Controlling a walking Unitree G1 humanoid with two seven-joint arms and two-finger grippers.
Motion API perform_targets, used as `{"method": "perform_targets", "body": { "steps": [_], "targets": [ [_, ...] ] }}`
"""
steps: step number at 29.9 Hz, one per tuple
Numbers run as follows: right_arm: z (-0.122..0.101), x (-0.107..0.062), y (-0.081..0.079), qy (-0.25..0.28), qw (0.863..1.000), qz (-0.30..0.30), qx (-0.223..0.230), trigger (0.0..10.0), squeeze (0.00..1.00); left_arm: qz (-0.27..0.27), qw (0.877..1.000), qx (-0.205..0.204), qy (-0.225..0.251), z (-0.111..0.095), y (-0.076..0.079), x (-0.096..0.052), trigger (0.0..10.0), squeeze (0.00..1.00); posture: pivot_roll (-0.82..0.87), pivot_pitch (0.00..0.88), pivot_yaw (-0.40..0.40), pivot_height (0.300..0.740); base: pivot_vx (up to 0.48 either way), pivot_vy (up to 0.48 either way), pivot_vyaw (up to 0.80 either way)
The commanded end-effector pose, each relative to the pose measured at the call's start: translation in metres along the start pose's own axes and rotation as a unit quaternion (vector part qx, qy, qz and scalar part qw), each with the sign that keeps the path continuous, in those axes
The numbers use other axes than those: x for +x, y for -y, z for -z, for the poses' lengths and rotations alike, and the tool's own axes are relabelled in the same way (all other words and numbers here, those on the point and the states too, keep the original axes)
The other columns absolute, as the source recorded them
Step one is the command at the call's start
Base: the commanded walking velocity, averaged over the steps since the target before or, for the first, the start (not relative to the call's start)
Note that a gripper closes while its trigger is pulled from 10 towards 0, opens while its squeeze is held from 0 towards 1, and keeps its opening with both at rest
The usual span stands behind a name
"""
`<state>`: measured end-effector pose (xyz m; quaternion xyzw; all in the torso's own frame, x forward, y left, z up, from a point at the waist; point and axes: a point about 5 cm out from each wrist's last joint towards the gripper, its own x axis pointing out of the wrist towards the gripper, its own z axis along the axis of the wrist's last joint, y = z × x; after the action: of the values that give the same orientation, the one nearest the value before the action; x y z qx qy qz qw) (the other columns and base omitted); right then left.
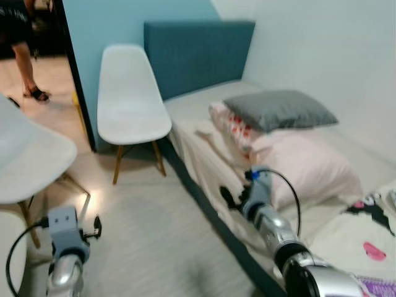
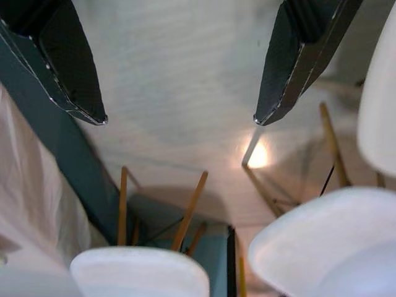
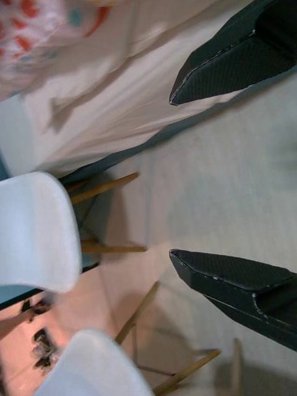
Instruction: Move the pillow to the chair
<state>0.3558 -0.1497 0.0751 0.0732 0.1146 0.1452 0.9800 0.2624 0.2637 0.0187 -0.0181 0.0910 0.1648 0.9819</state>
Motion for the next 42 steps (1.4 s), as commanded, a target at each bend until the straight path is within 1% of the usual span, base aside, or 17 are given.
{"method": "perform_targets", "body": {
  "steps": [1, 2, 3, 5, 7, 10, 14, 19, 22, 24, 26, 28, 29, 32, 37, 40, 42],
  "targets": [
    [-0.011, 0.002, 0.001, 0.024, 1.0, -0.008, 0.007, 10.0, 0.0, 0.01, 1.0, -0.004, 0.017, -0.007, 0.005, 0.003, 10.0, 0.0, 0.05, 0.0, -0.09, 0.74, 0.326, 0.0, -0.79],
    [-0.02, 0.005, -0.003, 0.04, 0.999, -0.021, 0.012, 10.0, 0.0, 0.013, 1.0, -0.004, 0.021, -0.009, 0.006, 0.004, 10.0, 0.0, 0.05, 0.0, -0.09, 0.74, 0.326, 0.0, -0.79],
    [-0.02, 0.005, -0.003, 0.04, 0.999, -0.021, 0.012, 10.0, 0.0, 0.013, 1.0, -0.004, 0.021, -0.009, 0.006, 0.004, 10.0, 0.0, 0.05, 0.0, -0.09, 0.74, 0.326, 0.0, -0.79],
    [-0.044, 0.011, -0.007, 0.086, 0.995, -0.034, 0.028, 10.0, 0.0, 0.018, 0.999, -0.006, 0.029, -0.013, 0.009, 0.006, 10.0, 0.0, 0.05, 0.0, -0.091, 0.74, 0.326, 0.0, -0.79],
    [-0.044, 0.011, -0.007, 0.086, 0.995, -0.034, 0.028, 10.0, 0.0, 0.018, 0.999, -0.006, 0.029, -0.013, 0.009, 0.006, 10.0, 0.0, 0.05, 0.0, -0.091, 0.74, 0.326, 0.0, -0.79],
    [-0.074, 0.015, -0.007, 0.139, 0.989, -0.038, 0.035, 10.0, 0.0, 0.023, 0.999, -0.009, 0.041, -0.018, 0.013, 0.007, 10.0, 0.0, 0.04, 0.0, -0.09, 0.74, 0.328, 0.0, -0.79],
    [-0.083, 0.016, -0.006, 0.153, 0.987, -0.039, 0.041, 10.0, 0.0, 0.025, 0.999, -0.009, 0.047, -0.021, 0.014, 0.007, 10.0, 0.0, 0.04, 0.0, -0.091, 0.74, 0.328, 0.0, -0.79],
    [-0.091, 0.017, -0.009, 0.168, 0.983, -0.051, 0.045, 10.0, 0.0, 0.026, 0.998, -0.01, 0.058, -0.025, 0.016, 0.007, 10.0, 0.0, 0.04, 0.0, -0.096, 0.74, 0.328, 0.0, 0.0],
    [-0.1, 0.018, -0.005, 0.178, 0.981, -0.037, 0.07, 10.0, 0.0, 0.026, 0.997, -0.009, 0.069, -0.032, 0.015, 0.008, 10.0, 0.0, 0.04, 0.0, -0.096, 0.74, 0.328, 0.0, 0.0],
    [-0.103, 0.018, -0.003, 0.181, 0.98, -0.031, 0.073, 10.0, 0.0, 0.025, 0.997, -0.01, 0.072, -0.033, 0.015, 0.008, 10.0, 0.0, 0.04, 0.0, -0.096, 0.74, 0.33, 0.0, 0.0],
    [-0.111, 0.017, 0.003, 0.187, 0.978, -0.01, 0.088, 10.0, 0.0, 0.024, 0.996, -0.01, 0.08, -0.038, 0.014, 0.01, 10.0, 0.0, 0.03, 0.0, -0.095, 0.74, 0.328, 0.0, -0.77],
    [-0.111, 0.017, 0.003, 0.187, 0.978, -0.01, 0.088, 10.0, 0.0, 0.024, 0.996, -0.01, 0.08, -0.038, 0.014, 0.01, 10.0, 0.0, 0.03, 0.0, -0.095, 0.74, 0.33, 0.0, -0.77],
    [-0.113, 0.017, 0.008, 0.184, 0.978, 0.0, 0.102, 10.0, 0.0, 0.023, 0.996, -0.01, 0.089, -0.044, 0.013, 0.012, 10.0, 0.0, 0.03, 0.0, -0.095, 0.74, 0.33, 0.0, -0.76],
    [-0.112, 0.017, 0.009, 0.182, 0.978, 0.002, 0.105, 10.0, 0.0, 0.023, 0.995, -0.01, 0.093, -0.046, 0.013, 0.013, 10.0, 0.0, 0.02, 0.0, -0.098, 0.74, 0.33, 0.0, -0.68],
    [-0.103, 0.018, 0.008, 0.151, 0.985, 0.004, 0.086, 10.0, 0.0, 0.022, 0.995, -0.016, 0.094, -0.048, 0.02, 0.014, 10.0, 0.0, 0.01, 0.0, -0.094, 0.74, 0.331, 0.0, 0.0],
    [-0.1, 0.017, 0.012, 0.142, 0.986, 0.02, 0.089, 10.0, 0.0, 0.023, 0.995, -0.017, 0.093, -0.048, 0.021, 0.013, 10.0, 0.0, 0.01, 0.0, -0.095, 0.74, 0.33, 0.0, 0.0],
    [-0.091, 0.016, 0.017, 0.12, 0.987, 0.039, 0.1, 10.0, 0.0, 0.019, 0.995, -0.019, 0.093, -0.048, 0.02, 0.013, 10.0, 0.0, 0.01, 0.0, -0.097, 0.74, 0.33, 0.0, 0.0]
  ]
}}
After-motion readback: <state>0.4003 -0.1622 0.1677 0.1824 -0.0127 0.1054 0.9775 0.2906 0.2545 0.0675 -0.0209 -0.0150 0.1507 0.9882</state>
